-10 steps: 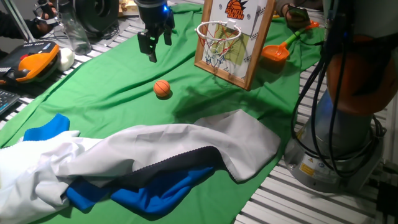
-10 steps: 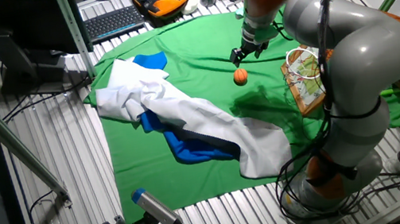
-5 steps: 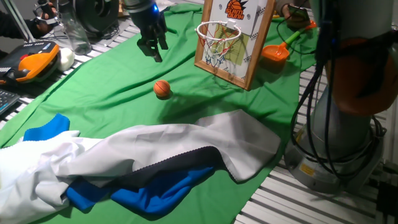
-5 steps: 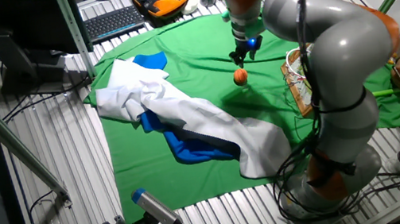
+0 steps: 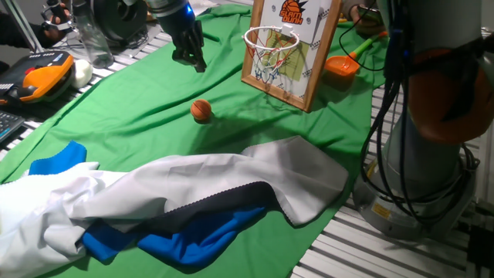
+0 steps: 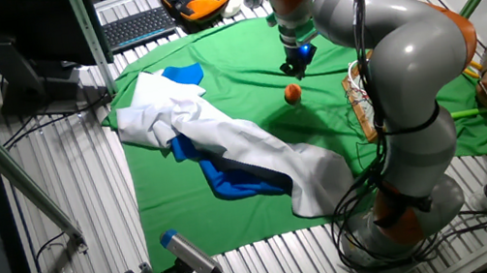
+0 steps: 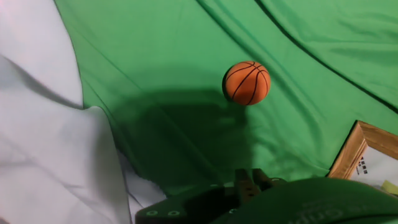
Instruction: Grab a basketball, release it and shoot it into the basket
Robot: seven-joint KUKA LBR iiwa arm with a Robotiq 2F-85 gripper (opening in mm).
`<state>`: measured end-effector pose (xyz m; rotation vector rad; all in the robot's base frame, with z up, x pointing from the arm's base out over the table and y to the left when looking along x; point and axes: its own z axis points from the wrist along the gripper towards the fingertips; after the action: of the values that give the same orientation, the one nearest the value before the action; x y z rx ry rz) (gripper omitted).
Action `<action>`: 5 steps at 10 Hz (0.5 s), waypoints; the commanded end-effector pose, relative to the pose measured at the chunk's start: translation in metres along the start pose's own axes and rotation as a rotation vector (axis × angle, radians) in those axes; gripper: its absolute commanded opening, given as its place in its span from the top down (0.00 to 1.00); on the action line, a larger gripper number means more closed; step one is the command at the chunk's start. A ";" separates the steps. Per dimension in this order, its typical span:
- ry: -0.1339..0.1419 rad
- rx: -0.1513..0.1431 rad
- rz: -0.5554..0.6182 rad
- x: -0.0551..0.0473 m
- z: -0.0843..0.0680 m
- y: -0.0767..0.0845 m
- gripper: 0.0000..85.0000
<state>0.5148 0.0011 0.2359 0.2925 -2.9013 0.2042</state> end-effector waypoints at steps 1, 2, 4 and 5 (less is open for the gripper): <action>0.002 0.001 0.011 0.000 0.000 0.000 1.00; 0.007 0.002 0.020 0.000 0.000 0.001 1.00; 0.007 0.002 0.020 0.000 0.000 0.001 1.00; 0.007 0.002 0.020 0.000 0.000 0.001 1.00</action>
<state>0.5147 0.0017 0.2358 0.2625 -2.8980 0.2110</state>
